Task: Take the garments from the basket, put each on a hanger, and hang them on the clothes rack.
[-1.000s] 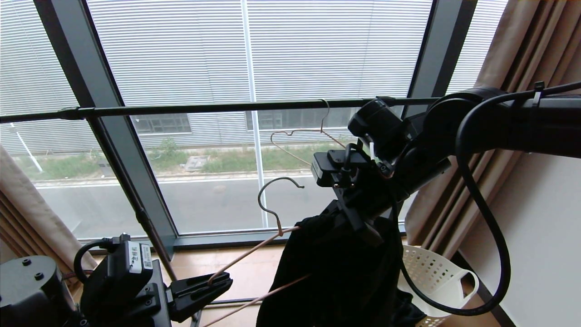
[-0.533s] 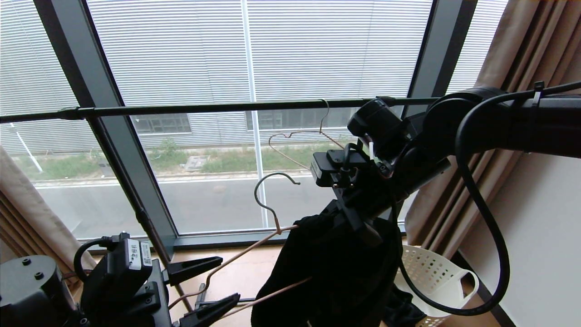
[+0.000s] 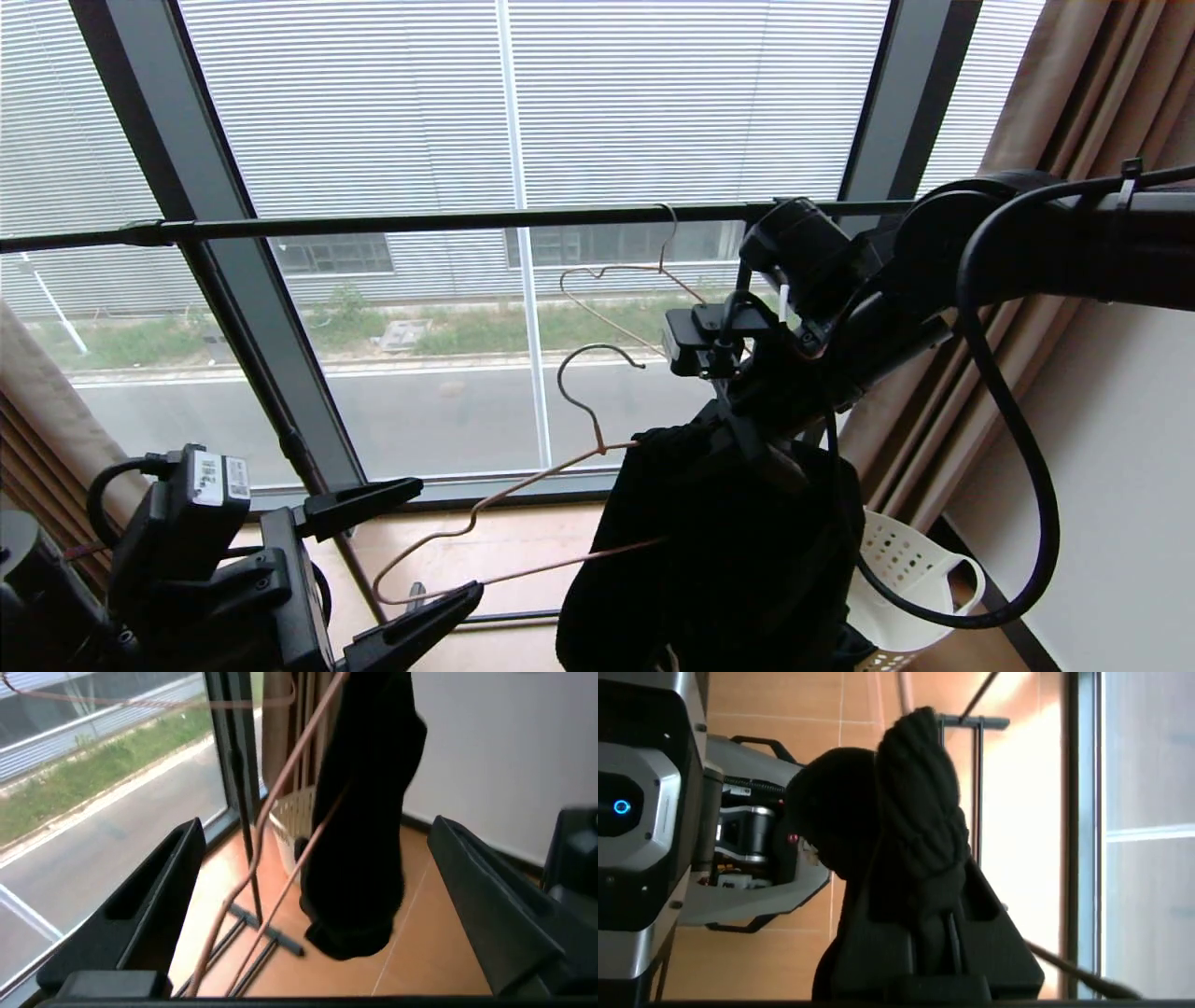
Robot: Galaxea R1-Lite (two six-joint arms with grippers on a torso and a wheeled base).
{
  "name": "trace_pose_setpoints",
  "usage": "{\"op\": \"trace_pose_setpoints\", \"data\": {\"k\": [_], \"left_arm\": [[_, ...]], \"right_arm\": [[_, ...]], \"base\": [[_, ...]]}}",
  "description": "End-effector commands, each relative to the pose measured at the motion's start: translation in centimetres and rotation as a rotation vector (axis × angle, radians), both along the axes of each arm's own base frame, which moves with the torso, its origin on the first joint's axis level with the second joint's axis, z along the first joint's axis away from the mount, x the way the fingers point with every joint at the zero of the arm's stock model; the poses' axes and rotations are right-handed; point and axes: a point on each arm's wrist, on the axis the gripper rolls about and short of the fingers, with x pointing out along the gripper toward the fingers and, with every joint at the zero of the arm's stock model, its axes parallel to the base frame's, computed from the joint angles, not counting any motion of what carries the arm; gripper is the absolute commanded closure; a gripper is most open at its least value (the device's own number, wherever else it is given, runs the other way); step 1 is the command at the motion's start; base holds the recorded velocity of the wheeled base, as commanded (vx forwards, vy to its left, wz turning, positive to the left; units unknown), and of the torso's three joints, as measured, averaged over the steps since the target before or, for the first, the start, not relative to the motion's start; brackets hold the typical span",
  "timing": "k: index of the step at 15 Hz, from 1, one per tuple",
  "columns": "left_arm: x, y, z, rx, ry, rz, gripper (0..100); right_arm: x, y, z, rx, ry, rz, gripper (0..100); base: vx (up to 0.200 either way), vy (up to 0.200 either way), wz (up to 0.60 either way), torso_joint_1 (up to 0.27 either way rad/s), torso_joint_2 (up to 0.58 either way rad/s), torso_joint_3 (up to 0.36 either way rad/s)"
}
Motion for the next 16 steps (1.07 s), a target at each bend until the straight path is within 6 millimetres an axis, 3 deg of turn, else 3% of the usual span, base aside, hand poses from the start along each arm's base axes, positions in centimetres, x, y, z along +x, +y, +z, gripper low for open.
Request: {"op": "trace_pose_setpoints", "data": {"k": [1, 5, 10, 13, 16], "left_arm": [[0.1, 0.5, 1.4, -0.067, -0.022, 0.03, 0], [0.2, 0.5, 1.2, -0.168, 0.132, 0.029, 0], [0.1, 0.6, -0.9, -0.22, 0.47, 0.138, 0], [1.8, -0.3, -1.1, -0.158, 0.585, 0.267, 0], [3.4, -2.6, 0.4, -0.115, 0.618, 0.234, 0]], "right_arm": [[0.0, -1.0, 0.9, 0.012, -0.011, -0.036, 100], [-0.9, -1.9, 3.0, 0.041, 0.051, -0.199, 100], [-3.3, -3.3, 6.4, 0.128, 0.159, -0.462, 100], [-3.3, -3.3, 5.6, 0.17, 0.152, -0.485, 100], [-3.8, -3.5, 3.9, 0.226, 0.097, -0.469, 100]], "base": [[0.0, 0.0, 0.0, 0.0, 0.0, 0.0], [0.0, 0.0, 0.0, 0.0, 0.0, 0.0], [0.0, 0.0, 0.0, 0.0, 0.0, 0.0], [0.0, 0.0, 0.0, 0.0, 0.0, 0.0], [0.0, 0.0, 0.0, 0.0, 0.0, 0.0]]}}
